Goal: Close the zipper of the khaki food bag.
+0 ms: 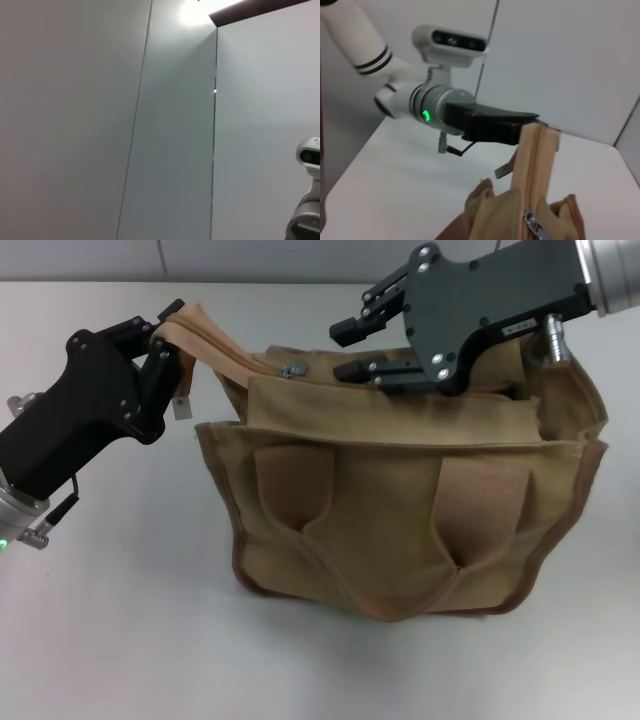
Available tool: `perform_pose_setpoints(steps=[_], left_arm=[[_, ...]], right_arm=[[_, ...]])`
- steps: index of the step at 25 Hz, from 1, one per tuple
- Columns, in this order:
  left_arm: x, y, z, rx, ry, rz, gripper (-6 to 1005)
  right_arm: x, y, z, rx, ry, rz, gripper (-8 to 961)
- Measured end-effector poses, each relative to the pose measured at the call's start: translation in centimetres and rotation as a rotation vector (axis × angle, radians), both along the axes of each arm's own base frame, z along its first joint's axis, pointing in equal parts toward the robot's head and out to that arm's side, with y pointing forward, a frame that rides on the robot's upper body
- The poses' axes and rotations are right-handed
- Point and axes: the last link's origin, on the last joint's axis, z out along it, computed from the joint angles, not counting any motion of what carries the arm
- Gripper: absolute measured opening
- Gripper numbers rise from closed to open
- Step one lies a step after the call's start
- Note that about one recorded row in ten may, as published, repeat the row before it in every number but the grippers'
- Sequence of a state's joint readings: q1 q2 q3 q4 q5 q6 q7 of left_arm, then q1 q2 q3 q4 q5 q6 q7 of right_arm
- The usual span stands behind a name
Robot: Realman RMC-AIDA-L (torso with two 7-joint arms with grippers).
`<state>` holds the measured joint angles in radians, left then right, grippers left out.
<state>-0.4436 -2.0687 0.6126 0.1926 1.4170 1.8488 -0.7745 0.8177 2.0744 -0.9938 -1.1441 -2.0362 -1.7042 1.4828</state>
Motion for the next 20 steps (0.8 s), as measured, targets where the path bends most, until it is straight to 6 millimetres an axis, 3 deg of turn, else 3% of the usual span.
perform_pose_setpoints(steps=[12, 20], left_arm=[[1.4, 0.5, -0.9, -0.072, -0.009, -0.056, 135], [1.5, 0.7, -0.5, -0.092, -0.039, -0.04, 137]], right_arm=[[-1.5, 0.3, -2.9, 0.038, -0.081, 0.084, 303], [-2.0, 0.0, -3.5, 0.042, -0.109, 0.137, 303]])
